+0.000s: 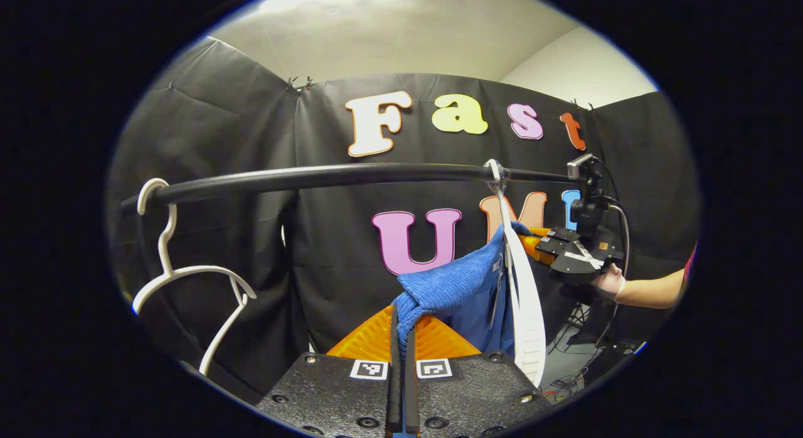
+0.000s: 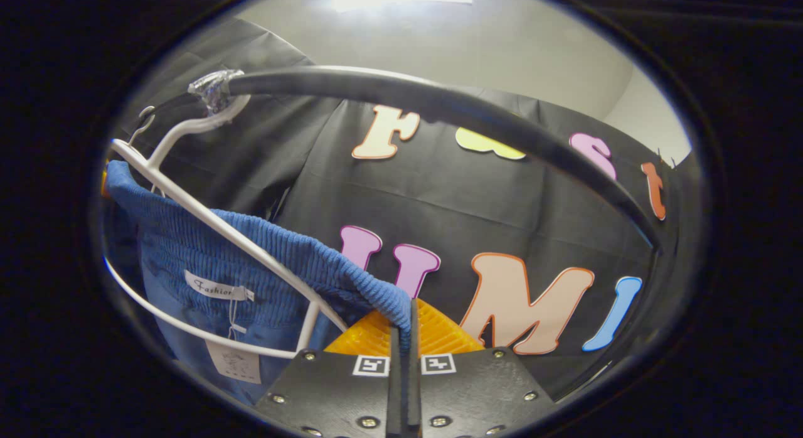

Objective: Grasp the clothes on the hanger with both hands and then place them into the laundry hamper below.

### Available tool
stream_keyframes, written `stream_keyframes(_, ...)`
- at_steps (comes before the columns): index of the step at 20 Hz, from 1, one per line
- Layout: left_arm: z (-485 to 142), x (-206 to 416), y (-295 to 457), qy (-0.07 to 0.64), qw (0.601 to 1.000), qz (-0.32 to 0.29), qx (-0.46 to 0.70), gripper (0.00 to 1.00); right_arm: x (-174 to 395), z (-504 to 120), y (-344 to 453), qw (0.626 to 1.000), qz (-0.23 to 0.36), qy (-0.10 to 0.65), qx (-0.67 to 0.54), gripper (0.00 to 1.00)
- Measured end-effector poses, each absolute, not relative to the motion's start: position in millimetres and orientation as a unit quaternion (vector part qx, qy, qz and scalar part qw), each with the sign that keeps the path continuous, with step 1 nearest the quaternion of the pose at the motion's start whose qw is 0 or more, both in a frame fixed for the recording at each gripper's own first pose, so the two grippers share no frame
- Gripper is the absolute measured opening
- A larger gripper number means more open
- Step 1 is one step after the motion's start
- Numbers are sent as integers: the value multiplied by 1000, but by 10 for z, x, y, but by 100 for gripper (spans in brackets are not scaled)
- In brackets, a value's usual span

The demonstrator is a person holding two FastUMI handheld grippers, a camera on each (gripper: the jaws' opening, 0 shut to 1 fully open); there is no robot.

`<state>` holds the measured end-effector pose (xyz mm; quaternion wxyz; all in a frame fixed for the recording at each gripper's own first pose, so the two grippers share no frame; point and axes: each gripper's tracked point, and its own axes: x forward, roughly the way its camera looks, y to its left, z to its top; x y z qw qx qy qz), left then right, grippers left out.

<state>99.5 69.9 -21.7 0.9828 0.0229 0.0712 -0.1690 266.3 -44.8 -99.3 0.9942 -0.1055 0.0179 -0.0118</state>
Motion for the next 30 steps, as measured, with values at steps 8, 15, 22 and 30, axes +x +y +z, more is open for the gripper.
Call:
stream_keyframes(8,-398,1027,598,71,974,-207,-60,2,2684,-1460,-468,996,4,70,-53,4)
stream_keyframes(15,-562,918,649,62,970,-212,-103,2,2645,-1716,-368,994,31,101,-16,4)
stream_keyframes(22,-834,814,620,58,975,-176,-123,2,2622,-2020,-308,988,51,143,26,4)
stream_keyframes(30,-1196,485,305,91,980,-149,-95,2,2252,-2402,-487,982,24,187,22,4)
